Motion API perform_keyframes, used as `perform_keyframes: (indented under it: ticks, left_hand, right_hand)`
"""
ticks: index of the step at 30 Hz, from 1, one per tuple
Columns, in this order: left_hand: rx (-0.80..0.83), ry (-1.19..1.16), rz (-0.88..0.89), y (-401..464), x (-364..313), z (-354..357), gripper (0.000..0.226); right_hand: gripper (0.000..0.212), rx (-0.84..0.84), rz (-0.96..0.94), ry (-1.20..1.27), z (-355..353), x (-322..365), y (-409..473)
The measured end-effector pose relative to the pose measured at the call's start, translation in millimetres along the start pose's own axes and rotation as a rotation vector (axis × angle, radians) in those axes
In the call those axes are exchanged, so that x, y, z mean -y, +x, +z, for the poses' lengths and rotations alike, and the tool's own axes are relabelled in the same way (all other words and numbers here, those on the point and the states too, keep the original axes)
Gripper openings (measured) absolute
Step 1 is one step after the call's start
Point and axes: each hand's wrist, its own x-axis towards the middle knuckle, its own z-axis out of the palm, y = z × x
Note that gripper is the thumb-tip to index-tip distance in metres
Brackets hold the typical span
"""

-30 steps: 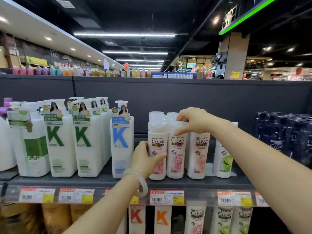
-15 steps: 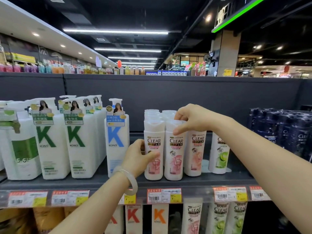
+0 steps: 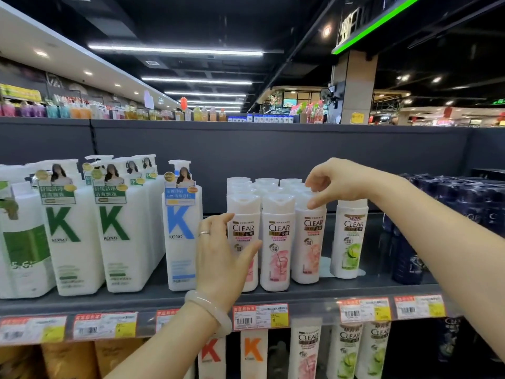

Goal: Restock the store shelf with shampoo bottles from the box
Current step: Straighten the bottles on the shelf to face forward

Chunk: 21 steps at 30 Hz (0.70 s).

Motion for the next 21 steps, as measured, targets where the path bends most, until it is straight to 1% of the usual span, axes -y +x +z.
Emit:
perform_keyframes:
  ticks: [2, 6, 15, 21]
  left_hand:
    - [-0.041, 0.004, 0.063, 0, -9, 1, 0.059]
    - [-0.001, -0.052, 0.12, 5, -22, 6, 0.054]
    - [0.038, -0.056, 0.156, 25, -52, 11, 0.047]
    - [0.036, -0.055, 0.162, 27, -57, 15, 0.046]
  right_hand:
    - [0.049, 0.006, 0.003, -0.027, 6, -2, 4]
    - [0.041, -0.006, -0.01, -0.057, 11, -3, 9]
    - [0.028, 0.063, -0.031, -0.011, 2, -5, 3]
    - [0.028, 0.088, -0.027, -0.009, 0, -1, 1]
